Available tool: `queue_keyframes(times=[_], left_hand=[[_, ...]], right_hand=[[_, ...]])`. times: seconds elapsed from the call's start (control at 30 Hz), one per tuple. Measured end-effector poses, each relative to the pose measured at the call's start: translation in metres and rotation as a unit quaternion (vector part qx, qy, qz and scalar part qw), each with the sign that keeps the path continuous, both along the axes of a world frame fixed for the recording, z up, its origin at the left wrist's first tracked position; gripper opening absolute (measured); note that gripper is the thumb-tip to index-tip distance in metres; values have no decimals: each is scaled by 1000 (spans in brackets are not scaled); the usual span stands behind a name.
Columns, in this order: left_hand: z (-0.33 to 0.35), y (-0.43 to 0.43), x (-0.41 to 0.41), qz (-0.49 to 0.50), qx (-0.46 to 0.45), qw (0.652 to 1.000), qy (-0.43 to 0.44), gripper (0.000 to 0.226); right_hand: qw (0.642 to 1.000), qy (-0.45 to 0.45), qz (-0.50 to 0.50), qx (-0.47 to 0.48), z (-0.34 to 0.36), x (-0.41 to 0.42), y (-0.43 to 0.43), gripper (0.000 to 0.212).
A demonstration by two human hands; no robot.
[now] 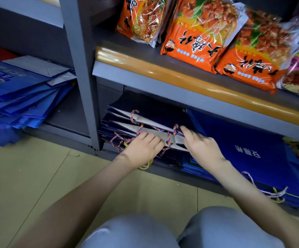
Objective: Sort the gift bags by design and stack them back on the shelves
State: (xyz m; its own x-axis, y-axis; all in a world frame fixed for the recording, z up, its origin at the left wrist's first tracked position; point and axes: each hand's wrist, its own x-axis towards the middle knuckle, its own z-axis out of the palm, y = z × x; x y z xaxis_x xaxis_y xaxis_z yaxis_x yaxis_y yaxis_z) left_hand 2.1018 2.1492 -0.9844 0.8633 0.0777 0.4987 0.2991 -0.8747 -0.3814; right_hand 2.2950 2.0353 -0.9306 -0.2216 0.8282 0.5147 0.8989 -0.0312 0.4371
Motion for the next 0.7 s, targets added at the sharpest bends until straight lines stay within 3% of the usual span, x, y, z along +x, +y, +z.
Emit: queue_keyframes(times=[0.07, 0.1, 0.23, 0.33, 0.47, 0.57, 0.63, 0.7], left_hand=[[3, -1, -3, -39, -7, 999, -6, 25], [3, -2, -7, -59, -11, 998, -11, 24], [-5, -4, -25, -101, -5, 995, -17, 25], [-13, -7, -37, -105, -13, 994, 5, 29], [-8, -11, -44, -109, -72, 991, -29, 36], [16, -7, -32, -81, -62, 983, -155, 36], [36, -3, -16, -42, -64, 972, -220, 48], [49, 4, -3, -2, -71, 980, -188, 69]], right_hand=[[1000, 18, 13, -7, -7, -3, -7, 34], [999, 36, 8, -15, -11, -5, -10, 37], [983, 115, -44, -139, -27, -14, -17, 69], [977, 113, -49, -174, -32, -14, -9, 99], [988, 86, -41, -117, -7, -7, 8, 86], [990, 97, -43, -90, 18, -1, 16, 79], [990, 101, -31, -91, 26, -1, 15, 81], [990, 107, -13, -94, 30, -2, 10, 78]])
